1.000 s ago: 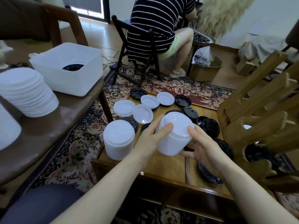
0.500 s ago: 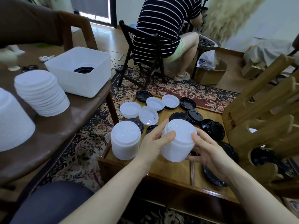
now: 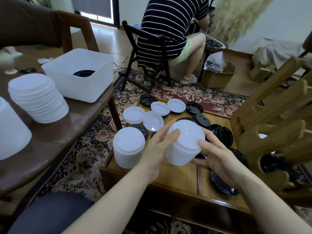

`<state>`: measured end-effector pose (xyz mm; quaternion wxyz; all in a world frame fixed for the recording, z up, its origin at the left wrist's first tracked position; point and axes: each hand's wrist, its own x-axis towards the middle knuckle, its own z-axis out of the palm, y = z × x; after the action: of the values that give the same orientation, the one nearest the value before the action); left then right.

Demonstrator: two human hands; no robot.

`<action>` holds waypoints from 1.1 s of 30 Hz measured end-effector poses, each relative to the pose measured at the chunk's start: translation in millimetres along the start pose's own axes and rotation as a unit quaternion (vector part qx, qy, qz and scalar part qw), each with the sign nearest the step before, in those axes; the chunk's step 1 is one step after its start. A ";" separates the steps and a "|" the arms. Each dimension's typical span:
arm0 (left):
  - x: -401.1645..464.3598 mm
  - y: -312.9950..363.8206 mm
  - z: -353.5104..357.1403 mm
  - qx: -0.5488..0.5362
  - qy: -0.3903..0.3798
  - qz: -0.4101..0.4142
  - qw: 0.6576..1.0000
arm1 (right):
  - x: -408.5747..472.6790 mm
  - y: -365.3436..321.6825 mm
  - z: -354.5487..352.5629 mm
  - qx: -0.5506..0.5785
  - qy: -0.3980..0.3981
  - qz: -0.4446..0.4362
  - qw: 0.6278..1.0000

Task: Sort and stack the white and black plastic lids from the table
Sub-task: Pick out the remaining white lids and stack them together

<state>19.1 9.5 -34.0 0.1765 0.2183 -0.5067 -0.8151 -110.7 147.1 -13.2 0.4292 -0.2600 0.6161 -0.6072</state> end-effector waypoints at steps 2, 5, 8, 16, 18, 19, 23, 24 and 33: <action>1.2 -0.2 0.1 0.011 -0.011 -0.007 1.000 | 0.4 0.6 -2.4 0.005 -0.002 0.006 1.000; 0.9 0.2 -0.8 0.023 -0.037 -0.034 0.998 | -0.3 1.5 -5.8 -0.003 -0.009 0.011 1.000; 0.2 2.4 -1.1 0.033 -0.054 -0.051 0.997 | -0.8 1.6 -7.5 -0.009 -0.018 0.010 1.000; 2.3 -3.0 2.8 -0.003 -0.004 -0.027 1.000 | -3.6 -1.9 -8.0 -0.040 -0.026 0.012 0.999; 4.1 -6.2 2.8 -0.011 0.013 -0.028 0.999 | -0.1 -1.3 -11.4 -0.062 -0.034 0.025 0.997; 5.8 -7.5 2.5 -0.015 0.020 -0.027 0.999 | 4.3 -1.4 -14.7 -0.077 -0.033 0.028 0.996; 13.4 -11.6 1.9 -0.039 0.042 -0.031 0.998 | 48.1 -4.8 -33.6 -0.199 0.071 -0.022 0.977; 15.2 -13.2 1.7 -0.043 0.045 -0.035 0.997 | 65.8 -5.4 -39.0 -0.258 0.100 -0.049 0.960; 31.6 -26.9 -8.6 -0.074 0.049 -0.087 0.992 | 221.2 14.5 -56.3 -0.635 0.064 -0.070 0.766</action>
<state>-4.6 -1.6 -67.1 0.1458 0.2875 -0.4145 -0.8511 -265.1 -7.7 -80.4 0.0815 -0.4763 0.8671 -0.1208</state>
